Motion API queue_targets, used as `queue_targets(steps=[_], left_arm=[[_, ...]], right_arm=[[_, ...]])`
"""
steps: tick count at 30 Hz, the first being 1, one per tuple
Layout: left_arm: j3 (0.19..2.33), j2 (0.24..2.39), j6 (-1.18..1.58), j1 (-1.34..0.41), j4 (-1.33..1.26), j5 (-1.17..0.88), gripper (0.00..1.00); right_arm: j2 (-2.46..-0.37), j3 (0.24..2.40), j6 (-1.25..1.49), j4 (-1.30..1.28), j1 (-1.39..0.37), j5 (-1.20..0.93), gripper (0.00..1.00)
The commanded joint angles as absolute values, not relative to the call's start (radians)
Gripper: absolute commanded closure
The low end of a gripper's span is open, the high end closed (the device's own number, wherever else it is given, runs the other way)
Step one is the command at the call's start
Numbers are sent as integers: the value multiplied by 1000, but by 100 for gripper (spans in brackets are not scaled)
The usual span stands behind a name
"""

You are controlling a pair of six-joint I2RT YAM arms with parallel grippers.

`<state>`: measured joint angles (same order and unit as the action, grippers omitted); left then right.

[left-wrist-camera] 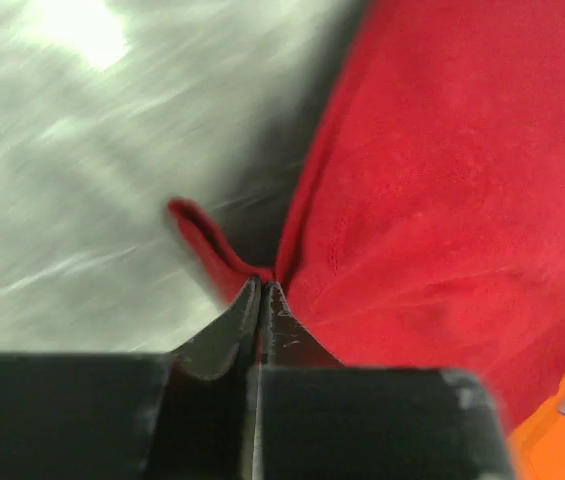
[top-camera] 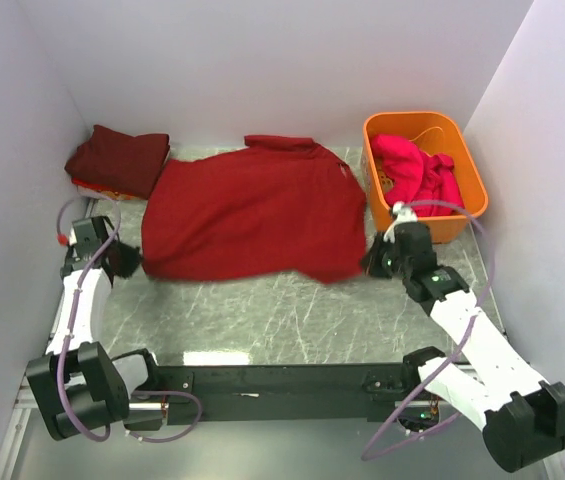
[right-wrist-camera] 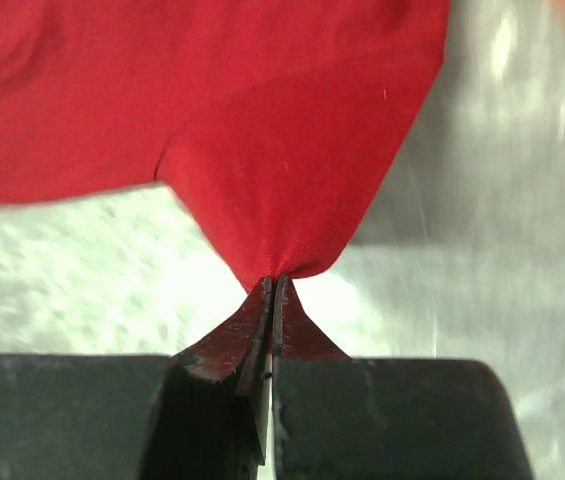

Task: Fold and stack the t-shirts
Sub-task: Flatten the tshirt out

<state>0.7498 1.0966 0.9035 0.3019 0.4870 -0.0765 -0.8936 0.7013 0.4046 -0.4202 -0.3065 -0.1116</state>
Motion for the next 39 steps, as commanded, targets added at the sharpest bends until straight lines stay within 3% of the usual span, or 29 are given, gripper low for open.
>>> queue_targets(steps=[1, 2, 4, 5, 6, 18, 30, 37, 39], left_arm=[[729, 1097, 966, 302, 560, -3, 89], [726, 1101, 966, 301, 602, 33, 66], [724, 1100, 966, 302, 638, 60, 39], [726, 1098, 969, 302, 652, 95, 5], [726, 1091, 976, 302, 682, 109, 1], [686, 962, 971, 298, 798, 18, 1], [810, 1086, 973, 299, 759, 83, 1], [810, 1127, 960, 299, 707, 67, 1], [811, 1137, 960, 299, 698, 71, 0]], right_arm=[[-880, 674, 486, -455, -301, -72, 100], [-888, 657, 495, -465, -301, -39, 100], [-913, 643, 521, -477, -299, -28, 100], [-922, 634, 529, -482, -299, -19, 100], [-937, 632, 537, -486, -299, -12, 100], [-966, 621, 578, -595, -299, 61, 100], [-884, 611, 794, -925, -298, 95, 100], [-830, 545, 877, -1022, -298, -6, 95], [-816, 552, 894, -1052, -299, -9, 90]])
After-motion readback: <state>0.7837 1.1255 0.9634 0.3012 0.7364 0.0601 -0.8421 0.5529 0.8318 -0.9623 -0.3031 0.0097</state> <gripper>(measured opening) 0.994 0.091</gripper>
